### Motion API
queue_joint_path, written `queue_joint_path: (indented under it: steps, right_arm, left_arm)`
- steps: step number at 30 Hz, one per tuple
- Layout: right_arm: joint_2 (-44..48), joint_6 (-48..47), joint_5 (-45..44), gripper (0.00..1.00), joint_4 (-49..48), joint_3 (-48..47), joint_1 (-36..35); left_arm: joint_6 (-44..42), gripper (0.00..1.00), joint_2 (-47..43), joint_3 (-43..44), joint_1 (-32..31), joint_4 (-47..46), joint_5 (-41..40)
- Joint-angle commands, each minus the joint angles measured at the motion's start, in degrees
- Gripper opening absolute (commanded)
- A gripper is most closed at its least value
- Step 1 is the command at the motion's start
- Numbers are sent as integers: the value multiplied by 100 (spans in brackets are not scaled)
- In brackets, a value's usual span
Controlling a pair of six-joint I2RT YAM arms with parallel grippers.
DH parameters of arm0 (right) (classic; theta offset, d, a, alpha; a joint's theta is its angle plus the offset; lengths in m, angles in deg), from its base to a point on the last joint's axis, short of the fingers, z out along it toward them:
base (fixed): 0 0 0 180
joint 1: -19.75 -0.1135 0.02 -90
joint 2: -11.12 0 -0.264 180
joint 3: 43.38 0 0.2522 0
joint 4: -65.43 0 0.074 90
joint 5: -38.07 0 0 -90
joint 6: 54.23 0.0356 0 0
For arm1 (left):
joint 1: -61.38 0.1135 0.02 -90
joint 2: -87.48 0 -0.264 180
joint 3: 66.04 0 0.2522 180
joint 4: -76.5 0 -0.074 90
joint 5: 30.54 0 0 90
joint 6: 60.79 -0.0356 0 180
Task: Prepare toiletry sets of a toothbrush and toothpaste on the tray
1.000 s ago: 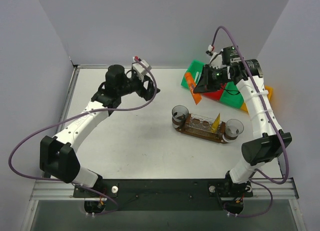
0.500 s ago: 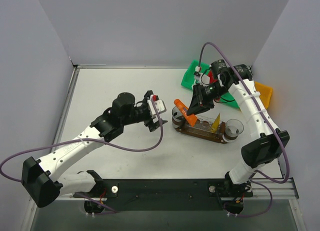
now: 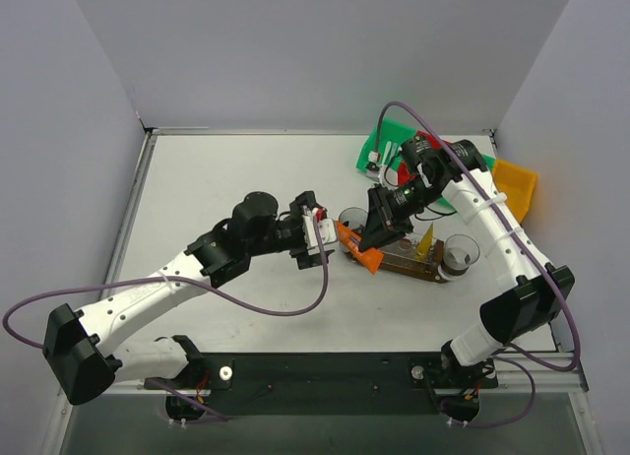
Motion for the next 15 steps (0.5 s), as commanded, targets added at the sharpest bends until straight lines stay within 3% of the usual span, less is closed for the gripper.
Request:
queue_joint_path:
  steps: [1,13,15]
  right_arm:
    - [75,5,347,0,271,-123,-112]
    - [-171,14,453,0,289,-300,-358]
    - [-198,14,461,0,289,-309,-402]
  left_arm:
    - [-210,96,74,42,-191,-23,35]
    - [-509,96,224,60,-622,-41,-246]
    - [-518,91,241,78,-657,-24,-255]
